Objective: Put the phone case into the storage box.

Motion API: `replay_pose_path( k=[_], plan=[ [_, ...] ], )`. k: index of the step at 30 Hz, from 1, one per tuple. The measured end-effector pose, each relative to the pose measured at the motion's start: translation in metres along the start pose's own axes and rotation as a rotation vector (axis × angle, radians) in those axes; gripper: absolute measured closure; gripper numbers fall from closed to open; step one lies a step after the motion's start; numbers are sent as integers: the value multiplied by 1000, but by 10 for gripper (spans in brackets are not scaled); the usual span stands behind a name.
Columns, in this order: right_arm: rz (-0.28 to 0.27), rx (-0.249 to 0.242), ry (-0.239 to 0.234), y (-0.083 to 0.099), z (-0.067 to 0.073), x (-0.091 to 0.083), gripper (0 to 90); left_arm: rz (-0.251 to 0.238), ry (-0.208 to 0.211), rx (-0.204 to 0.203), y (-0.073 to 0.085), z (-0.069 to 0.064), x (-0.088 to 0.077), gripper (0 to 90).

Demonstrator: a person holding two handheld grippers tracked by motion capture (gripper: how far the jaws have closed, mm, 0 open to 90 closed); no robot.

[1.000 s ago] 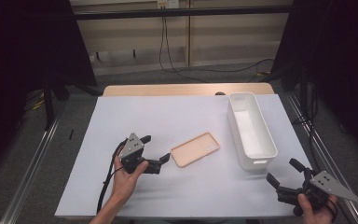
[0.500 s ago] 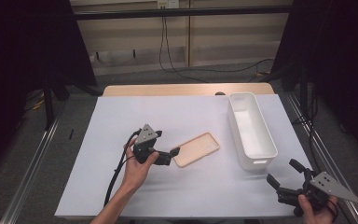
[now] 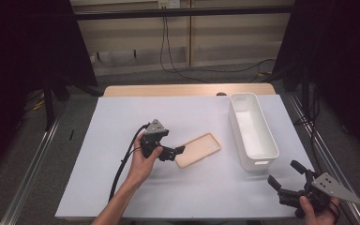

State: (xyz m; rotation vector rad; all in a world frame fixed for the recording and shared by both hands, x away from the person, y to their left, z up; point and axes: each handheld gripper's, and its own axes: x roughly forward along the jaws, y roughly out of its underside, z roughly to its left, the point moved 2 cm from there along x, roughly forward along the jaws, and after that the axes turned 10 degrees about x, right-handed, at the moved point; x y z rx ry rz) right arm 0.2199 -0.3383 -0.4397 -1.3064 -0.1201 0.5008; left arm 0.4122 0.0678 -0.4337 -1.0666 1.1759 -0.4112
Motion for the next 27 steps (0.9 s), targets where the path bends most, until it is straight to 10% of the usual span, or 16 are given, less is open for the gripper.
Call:
replay_pose_path(
  k=[27],
  plan=[
    [6,-5,-3,0,1,4,7,225,140,61,-17,5,32,97]
  ],
)
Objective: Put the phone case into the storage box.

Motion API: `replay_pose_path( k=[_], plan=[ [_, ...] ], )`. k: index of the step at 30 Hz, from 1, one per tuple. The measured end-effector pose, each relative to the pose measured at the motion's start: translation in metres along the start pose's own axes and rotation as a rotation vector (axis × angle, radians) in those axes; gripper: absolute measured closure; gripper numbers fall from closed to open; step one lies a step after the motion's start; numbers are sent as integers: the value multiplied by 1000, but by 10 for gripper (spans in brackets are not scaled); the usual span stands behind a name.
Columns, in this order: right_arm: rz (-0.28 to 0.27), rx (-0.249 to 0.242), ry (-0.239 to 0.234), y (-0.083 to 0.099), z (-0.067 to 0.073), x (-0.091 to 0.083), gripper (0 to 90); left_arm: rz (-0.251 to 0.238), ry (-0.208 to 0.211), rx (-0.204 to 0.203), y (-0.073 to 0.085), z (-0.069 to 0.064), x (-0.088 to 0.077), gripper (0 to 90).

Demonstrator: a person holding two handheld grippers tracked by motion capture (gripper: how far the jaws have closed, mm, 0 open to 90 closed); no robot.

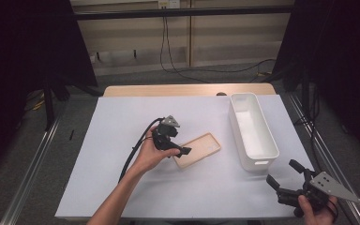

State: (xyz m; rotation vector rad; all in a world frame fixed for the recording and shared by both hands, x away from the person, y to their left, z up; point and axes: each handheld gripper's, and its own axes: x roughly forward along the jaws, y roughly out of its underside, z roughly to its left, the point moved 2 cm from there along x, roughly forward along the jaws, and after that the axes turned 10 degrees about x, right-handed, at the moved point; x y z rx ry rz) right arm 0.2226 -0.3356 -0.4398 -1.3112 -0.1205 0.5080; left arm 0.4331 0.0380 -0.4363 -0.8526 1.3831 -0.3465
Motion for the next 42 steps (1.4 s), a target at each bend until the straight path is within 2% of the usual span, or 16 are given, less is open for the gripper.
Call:
replay_pose_path(
  k=[7,9,13,14,17,20,23,25,29,31,33,39,42],
  plan=[
    [2,0,-1,0,0,0,8,57,18,-7,1,5,4,131],
    [2,2,-2,0,0,0,8,86,20,14,0,6,5,158],
    [2,3,-1,0,1,1,8,129,37,21,-1,8,9,167],
    [3,1,-3,0,1,1,8,139,44,35,-2,9,10,181],
    [3,1,-2,0,1,0,8,142,48,15,-1,9,14,212],
    [3,-3,-2,0,0,0,8,169,52,23,1,13,17,228],
    [4,-2,0,0,0,0,8,185,65,11,2,11,20,245],
    [6,-4,1,1,0,0,8,200,69,22,2,12,21,308],
    [8,-2,2,1,1,0,8,206,74,-3,3,16,26,331],
    [8,-2,3,1,1,0,8,221,68,9,3,16,27,355],
    [8,-3,3,1,1,0,8,223,64,6,2,16,28,362],
    [5,-1,2,1,1,0,8,233,44,6,2,18,28,459],
    [8,-2,2,1,1,0,8,252,28,38,0,15,29,465]
  ],
)
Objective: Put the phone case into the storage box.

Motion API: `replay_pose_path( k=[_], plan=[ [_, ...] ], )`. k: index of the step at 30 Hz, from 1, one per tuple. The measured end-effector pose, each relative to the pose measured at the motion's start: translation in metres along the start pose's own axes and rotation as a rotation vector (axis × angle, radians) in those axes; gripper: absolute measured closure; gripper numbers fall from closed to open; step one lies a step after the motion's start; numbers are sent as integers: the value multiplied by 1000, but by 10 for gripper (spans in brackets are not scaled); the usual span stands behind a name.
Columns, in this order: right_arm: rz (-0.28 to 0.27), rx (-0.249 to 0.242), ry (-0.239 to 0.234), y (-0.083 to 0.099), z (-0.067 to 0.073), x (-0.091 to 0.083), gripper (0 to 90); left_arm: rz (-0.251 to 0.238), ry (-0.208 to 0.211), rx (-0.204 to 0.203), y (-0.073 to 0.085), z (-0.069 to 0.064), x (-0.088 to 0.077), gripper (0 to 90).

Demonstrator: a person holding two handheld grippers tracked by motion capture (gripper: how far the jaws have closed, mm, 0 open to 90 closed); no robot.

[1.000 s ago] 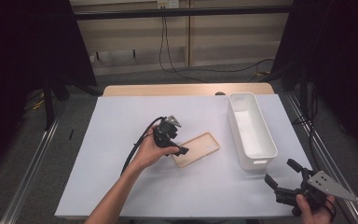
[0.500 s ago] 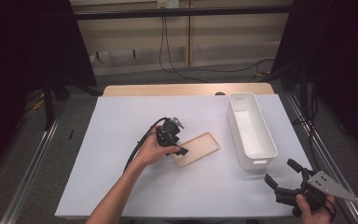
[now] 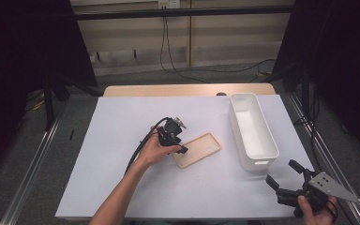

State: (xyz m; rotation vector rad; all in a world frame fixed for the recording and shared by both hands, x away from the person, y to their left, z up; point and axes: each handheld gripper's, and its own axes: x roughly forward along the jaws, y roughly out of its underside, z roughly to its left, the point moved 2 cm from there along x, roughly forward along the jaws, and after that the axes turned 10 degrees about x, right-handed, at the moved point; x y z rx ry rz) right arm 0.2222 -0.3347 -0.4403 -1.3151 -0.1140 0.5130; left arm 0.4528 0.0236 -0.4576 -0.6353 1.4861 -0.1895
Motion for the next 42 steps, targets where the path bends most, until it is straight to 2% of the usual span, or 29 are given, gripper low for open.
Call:
replay_pose_path(
  k=[3,5,8,10,14,19,31,33,35,42],
  plan=[
    [0,1,0,0,0,0,8,2,-2,-3,0,1,0,481],
    [0,0,-1,0,0,0,8,-2,12,-1,1,3,-2,560],
    [1,-1,-1,0,0,0,8,-3,10,-4,1,3,-2,581],
    [1,-1,0,0,0,0,8,-4,25,-8,1,2,-2,628],
    [2,-1,0,0,0,0,8,-3,39,-10,1,3,-2,667],
    [3,-1,-1,0,0,0,8,-16,38,-42,2,4,-2,719],
    [2,-4,0,0,1,0,8,-15,34,-49,2,8,-2,797],
    [2,-3,-1,0,1,1,8,-19,13,-52,3,8,-3,841],
    [1,-2,-1,0,1,1,8,-10,20,-45,2,8,-3,857],
    [2,-2,-3,0,1,0,8,1,1,-15,1,6,-3,867]
  ],
)
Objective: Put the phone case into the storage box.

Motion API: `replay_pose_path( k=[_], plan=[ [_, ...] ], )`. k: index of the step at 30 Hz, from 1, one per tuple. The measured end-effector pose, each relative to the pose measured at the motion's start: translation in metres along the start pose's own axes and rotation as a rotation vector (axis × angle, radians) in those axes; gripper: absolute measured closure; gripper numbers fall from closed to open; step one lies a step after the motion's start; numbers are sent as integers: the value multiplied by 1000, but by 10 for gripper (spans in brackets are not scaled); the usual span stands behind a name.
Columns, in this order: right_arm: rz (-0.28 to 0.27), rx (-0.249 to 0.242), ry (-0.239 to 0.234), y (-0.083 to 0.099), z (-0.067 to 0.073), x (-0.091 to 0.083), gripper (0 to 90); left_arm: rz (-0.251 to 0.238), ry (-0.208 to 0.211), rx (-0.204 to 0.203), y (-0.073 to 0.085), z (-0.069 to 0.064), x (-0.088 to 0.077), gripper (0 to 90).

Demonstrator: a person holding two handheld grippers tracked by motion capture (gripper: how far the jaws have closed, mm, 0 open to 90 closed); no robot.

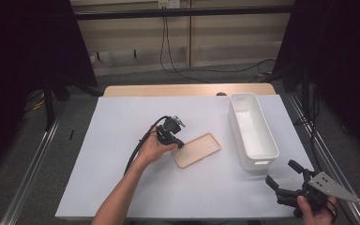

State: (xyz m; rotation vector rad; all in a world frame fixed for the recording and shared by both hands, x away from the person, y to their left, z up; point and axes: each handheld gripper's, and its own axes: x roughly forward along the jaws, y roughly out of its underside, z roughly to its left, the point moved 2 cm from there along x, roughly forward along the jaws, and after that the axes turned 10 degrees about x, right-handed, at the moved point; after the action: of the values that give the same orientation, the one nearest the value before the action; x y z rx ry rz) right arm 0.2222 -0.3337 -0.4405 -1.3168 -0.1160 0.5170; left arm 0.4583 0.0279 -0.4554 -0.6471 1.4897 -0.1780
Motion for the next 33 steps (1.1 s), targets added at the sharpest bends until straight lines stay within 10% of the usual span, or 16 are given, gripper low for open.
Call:
replay_pose_path(
  k=[33],
  plan=[
    [-6,9,15,0,-1,-4,8,-127,-52,-112,14,2,-10,879]
  ],
)
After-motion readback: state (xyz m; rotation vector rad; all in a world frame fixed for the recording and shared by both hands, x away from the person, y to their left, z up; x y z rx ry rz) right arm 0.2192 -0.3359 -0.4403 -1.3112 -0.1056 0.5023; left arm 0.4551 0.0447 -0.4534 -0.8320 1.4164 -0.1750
